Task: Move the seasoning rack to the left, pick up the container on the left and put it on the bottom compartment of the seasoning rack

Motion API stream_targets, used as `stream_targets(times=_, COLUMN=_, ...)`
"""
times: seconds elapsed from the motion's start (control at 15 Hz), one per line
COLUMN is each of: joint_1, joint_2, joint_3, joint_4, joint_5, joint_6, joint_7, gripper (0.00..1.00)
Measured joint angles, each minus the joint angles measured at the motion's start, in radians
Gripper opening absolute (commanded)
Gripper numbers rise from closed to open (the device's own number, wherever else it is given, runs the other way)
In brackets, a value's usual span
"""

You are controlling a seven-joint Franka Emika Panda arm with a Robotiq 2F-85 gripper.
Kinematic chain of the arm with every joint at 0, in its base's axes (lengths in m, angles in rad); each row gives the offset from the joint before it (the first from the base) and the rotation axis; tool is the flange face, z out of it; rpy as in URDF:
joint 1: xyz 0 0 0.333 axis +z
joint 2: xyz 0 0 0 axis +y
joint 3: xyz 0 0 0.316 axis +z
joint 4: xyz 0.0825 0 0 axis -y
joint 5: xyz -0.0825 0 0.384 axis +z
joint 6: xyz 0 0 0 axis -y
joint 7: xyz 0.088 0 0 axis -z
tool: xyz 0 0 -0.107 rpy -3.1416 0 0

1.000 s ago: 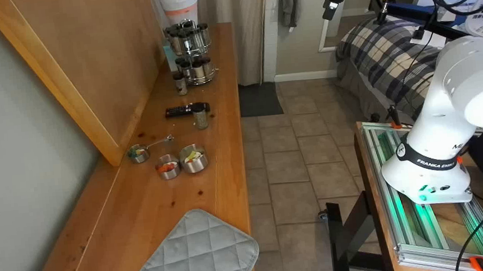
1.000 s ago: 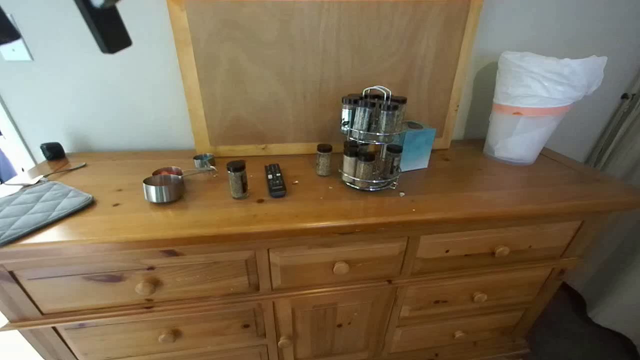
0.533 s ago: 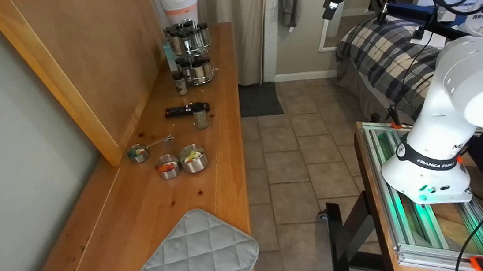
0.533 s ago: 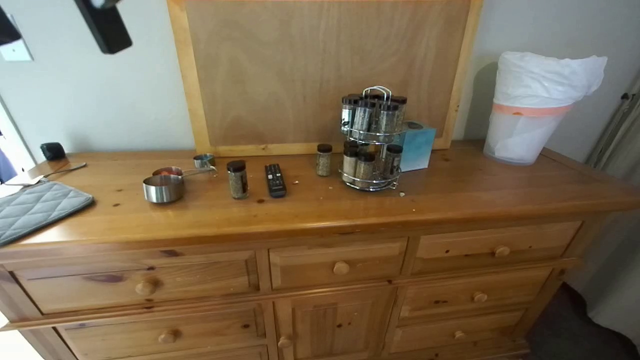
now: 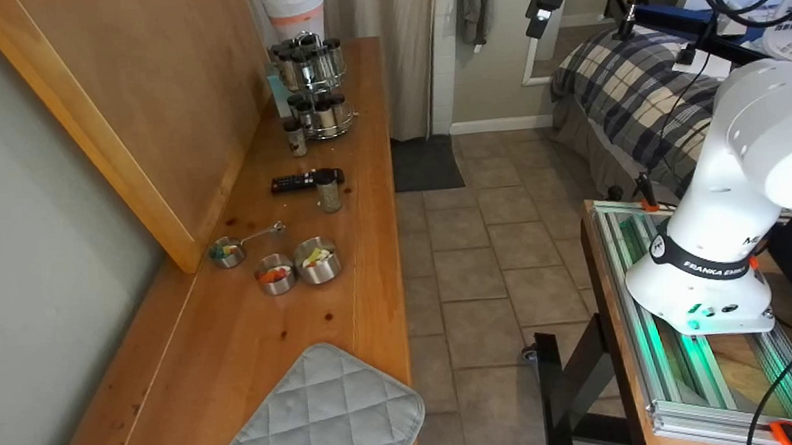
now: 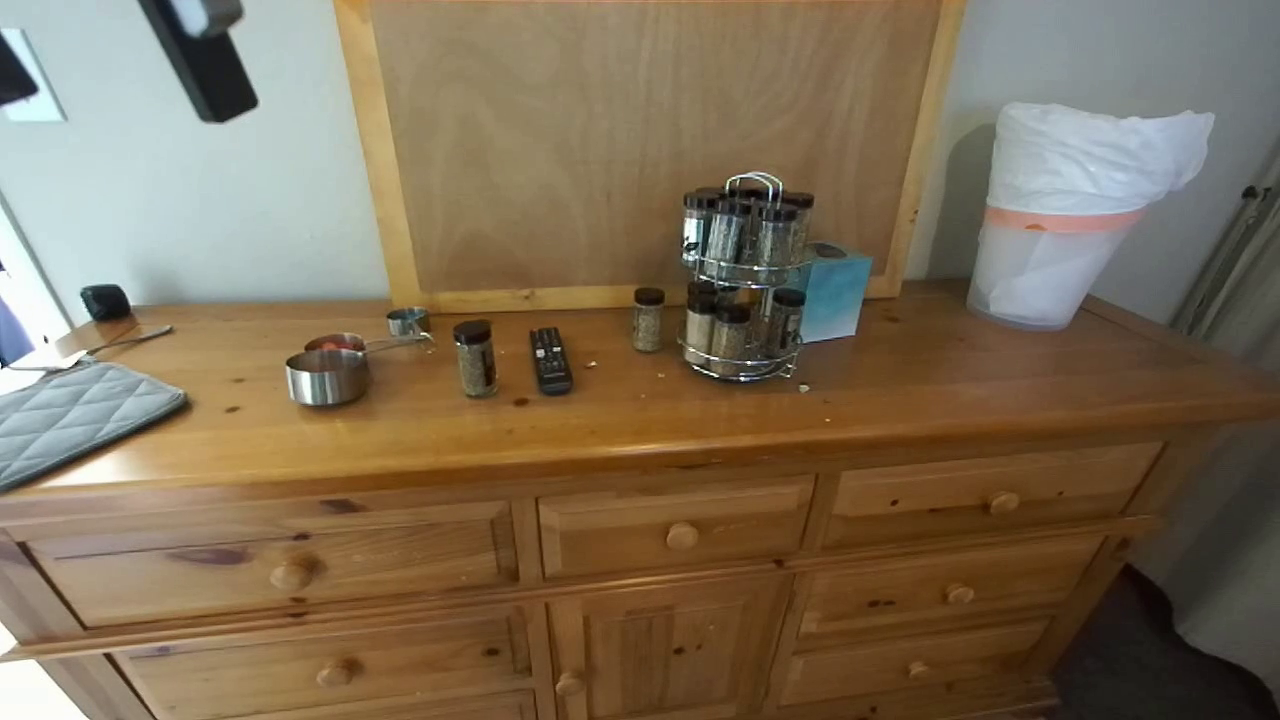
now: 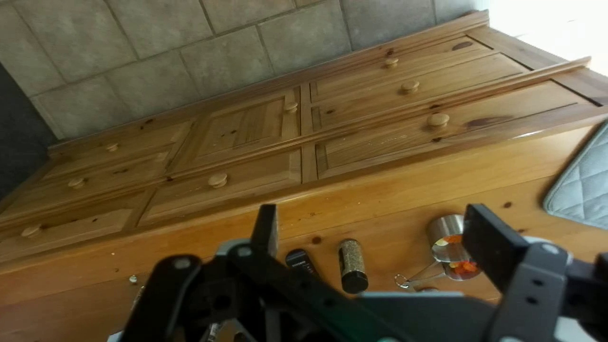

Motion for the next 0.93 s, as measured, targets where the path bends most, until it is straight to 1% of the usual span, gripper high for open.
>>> stream_targets(times=0.13, joint_1=0.036, joint_2=0.041, joint_3=0.007, joint_4=-0.001, joint_5=0.004, joint_6=0.011, joint_7=0.000, gripper=1.00)
stream_targets(times=0.27, joint_1=0.061, joint_2=0.098, joint_3=0.010, joint_4=-0.003, joint_5=0.005, joint_6=0.054, joint_7=0.002, gripper=1.00)
stream_targets(times=0.4, joint_1=0.063, joint_2=0.158, joint_3=0.004, joint_4=0.001, joint_5=0.007, joint_6=0.105, joint_7=0.002, gripper=1.00)
stream_targets(times=0.53, joint_1=0.054, joint_2=0.211, joint_3=-0.010, joint_4=0.022, joint_5=0.007, joint_6=0.127, joint_7=0.001, gripper=1.00)
stream_targets(times=0.73, joint_1=0.040, joint_2=0.280, joint_3=-0.036, joint_4=0.092, joint_5=0.004, joint_6=0.127, joint_7=-0.042, gripper=1.00)
stream_targets(times=0.93, joint_1=0.036, joint_2=0.358, joint_3=-0.071, joint_4=0.210, joint_5=-0.001, joint_6=0.086, joint_7=-0.129, gripper=1.00)
